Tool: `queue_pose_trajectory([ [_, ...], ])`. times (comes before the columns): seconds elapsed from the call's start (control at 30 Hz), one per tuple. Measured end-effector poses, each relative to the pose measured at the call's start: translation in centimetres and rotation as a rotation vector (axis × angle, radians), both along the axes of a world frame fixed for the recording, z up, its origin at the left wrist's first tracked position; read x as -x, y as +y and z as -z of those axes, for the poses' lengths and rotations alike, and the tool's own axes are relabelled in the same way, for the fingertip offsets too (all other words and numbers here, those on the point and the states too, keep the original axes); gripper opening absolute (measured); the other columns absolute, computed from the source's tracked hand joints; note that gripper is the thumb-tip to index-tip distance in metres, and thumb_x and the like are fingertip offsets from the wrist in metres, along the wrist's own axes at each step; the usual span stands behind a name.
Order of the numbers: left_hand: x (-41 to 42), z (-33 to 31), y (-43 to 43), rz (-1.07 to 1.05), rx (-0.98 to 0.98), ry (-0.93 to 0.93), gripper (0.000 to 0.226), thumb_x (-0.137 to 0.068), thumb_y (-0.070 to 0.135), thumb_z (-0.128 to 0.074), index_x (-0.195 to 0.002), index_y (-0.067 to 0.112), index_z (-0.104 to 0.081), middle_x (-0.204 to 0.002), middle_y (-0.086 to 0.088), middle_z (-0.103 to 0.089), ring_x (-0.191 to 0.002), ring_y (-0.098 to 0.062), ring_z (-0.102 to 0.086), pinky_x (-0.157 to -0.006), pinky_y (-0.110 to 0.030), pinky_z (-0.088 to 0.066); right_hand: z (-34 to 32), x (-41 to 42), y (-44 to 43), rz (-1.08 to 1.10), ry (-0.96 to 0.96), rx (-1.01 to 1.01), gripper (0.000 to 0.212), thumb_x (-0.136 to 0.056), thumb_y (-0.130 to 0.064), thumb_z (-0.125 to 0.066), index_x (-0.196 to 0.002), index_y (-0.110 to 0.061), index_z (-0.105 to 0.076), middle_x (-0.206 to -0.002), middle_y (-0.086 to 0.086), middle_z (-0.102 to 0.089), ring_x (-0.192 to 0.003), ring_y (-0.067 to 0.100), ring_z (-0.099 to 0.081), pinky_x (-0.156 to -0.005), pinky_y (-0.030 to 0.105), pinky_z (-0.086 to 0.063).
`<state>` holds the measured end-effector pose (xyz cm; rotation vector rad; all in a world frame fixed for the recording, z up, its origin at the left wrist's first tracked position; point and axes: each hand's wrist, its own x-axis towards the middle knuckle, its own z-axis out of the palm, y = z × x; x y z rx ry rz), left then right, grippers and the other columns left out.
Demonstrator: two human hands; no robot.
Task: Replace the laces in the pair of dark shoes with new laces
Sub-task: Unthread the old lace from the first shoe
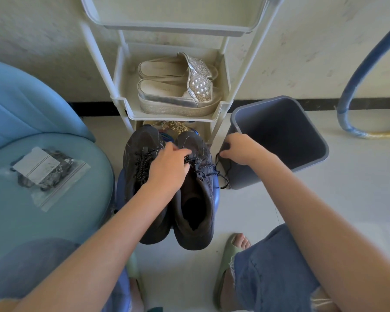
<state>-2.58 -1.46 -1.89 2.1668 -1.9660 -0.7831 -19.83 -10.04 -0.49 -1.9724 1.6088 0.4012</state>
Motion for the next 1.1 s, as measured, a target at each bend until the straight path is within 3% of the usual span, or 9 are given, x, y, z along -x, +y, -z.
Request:
queue_pose_trajectory([
  [0.17, -0.2, 1.0, -1.1, 0.229, 0.103, -0.072, 0.021, -0.094, 0.025, -0.055, -0.113, 0.023, -0.065, -0.117, 0.002, -0.050, -0.116, -0.016, -0.043, -0.086, -0.032, -0.044, -0.5, -2.0, 1.5, -0.021, -0.277, -0.047, 0.020, -0.094, -0.019, -0.056, -0.105, -0.004, -0.066, -0.090, 0.003, -0.065, -0.070, 0.009, -0.055, -0.072, 0.023, -0.043],
  [0.4, 0.4, 1.6, -1.8, 0.211, 0.093, -0.117, 0.023, -0.094, 0.020, -0.053, -0.107, 0.007, -0.067, -0.110, -0.009, -0.054, -0.111, -0.025, -0.048, -0.088, -0.039, -0.046, 1.7, -3.5, 2.3, -0.236, -0.288, -0.011, 0.028, -0.090, -0.005, -0.058, -0.116, -0.012, -0.064, -0.107, 0.004, -0.053, -0.093, 0.015, -0.048, -0.085, 0.025, -0.039],
  [0.6, 0.3, 3.0, -1.5, 0.052, 0.096, -0.046, 0.022, -0.094, 0.001, -0.049, -0.115, 0.003, -0.057, -0.121, -0.010, -0.047, -0.109, -0.024, -0.055, -0.088, -0.030, -0.043, 2.9, -2.8, 1.4, -0.069, -0.451, -0.082, 0.013, -0.087, -0.005, -0.066, -0.098, -0.011, -0.071, -0.095, 0.002, -0.062, -0.073, 0.010, -0.065, -0.076, 0.020, -0.054],
  [0.7, 0.0, 3.3, -1.5, -0.263, 0.076, 0.254, 0.017, -0.096, 0.002, -0.046, -0.108, -0.002, -0.058, -0.111, -0.014, -0.052, -0.098, -0.025, -0.060, -0.084, -0.035, -0.050, 2.9, -2.0, 1.2, 0.066, -0.582, -0.170, 0.005, -0.086, -0.005, -0.067, -0.088, -0.010, -0.069, -0.071, -0.003, -0.067, -0.057, 0.000, -0.064, -0.062, 0.011, -0.052],
  [0.8, -0.3, 2.6, -2.2, -0.820, -0.075, 0.906, 0.026, -0.100, 0.004, -0.038, -0.119, -0.008, -0.051, -0.092, -0.014, -0.054, -0.074, -0.014, -0.058, -0.070, -0.035, -0.053, 3.1, -1.3, 1.1, 0.273, -0.690, -0.288, 0.006, -0.093, -0.010, -0.060, -0.094, -0.008, -0.065, -0.079, 0.006, -0.069, -0.066, 0.009, -0.067, -0.071, 0.019, -0.056],
  [0.83, -0.4, 2.8, -2.4, -0.892, -0.106, 0.973, 0.027, -0.101, 0.005, -0.036, -0.122, -0.006, -0.049, -0.098, -0.014, -0.053, -0.073, -0.013, -0.057, -0.070, -0.034, -0.052, 3.1, -1.2, 1.1, 0.305, -0.684, -0.314, 0.009, -0.096, -0.012, -0.056, -0.098, -0.008, -0.063, -0.084, 0.007, -0.068, -0.070, 0.011, -0.067, -0.073, 0.021, -0.056],
  [0.87, -0.5, 2.9, -2.5, -0.851, -0.123, 0.918, 0.027, -0.101, 0.006, -0.036, -0.122, -0.004, -0.049, -0.105, -0.015, -0.052, -0.075, -0.014, -0.058, -0.073, -0.033, -0.051, 3.2, -1.3, 1.1, 0.297, -0.651, -0.325, 0.011, -0.098, -0.014, -0.052, -0.102, -0.009, -0.060, -0.087, 0.007, -0.067, -0.073, 0.012, -0.066, -0.075, 0.021, -0.055],
  [0.97, -0.5, 2.9, -2.2, -0.275, 0.010, 0.288, 0.017, -0.098, 0.011, -0.044, -0.113, 0.010, -0.052, -0.111, -0.012, -0.050, -0.102, -0.027, -0.051, -0.084, -0.034, -0.042, 2.9, -1.9, 1.3, 0.151, -0.493, -0.321, 0.014, -0.100, -0.020, -0.046, -0.111, -0.012, -0.051, -0.091, 0.004, -0.061, -0.072, 0.011, -0.060, -0.069, 0.016, -0.050],
  [1.1, -0.4, 2.5, -2.0, -0.018, 0.034, 0.129, 0.028, -0.089, 0.030, -0.063, -0.115, 0.020, -0.060, -0.116, -0.011, -0.050, -0.116, -0.029, -0.041, -0.090, -0.037, -0.038, 2.7, -2.7, 1.4, 0.053, -0.417, -0.233, 0.018, -0.094, -0.022, -0.053, -0.107, -0.010, -0.055, -0.096, 0.005, -0.058, -0.087, 0.020, -0.059, -0.084, 0.032, -0.046],
])
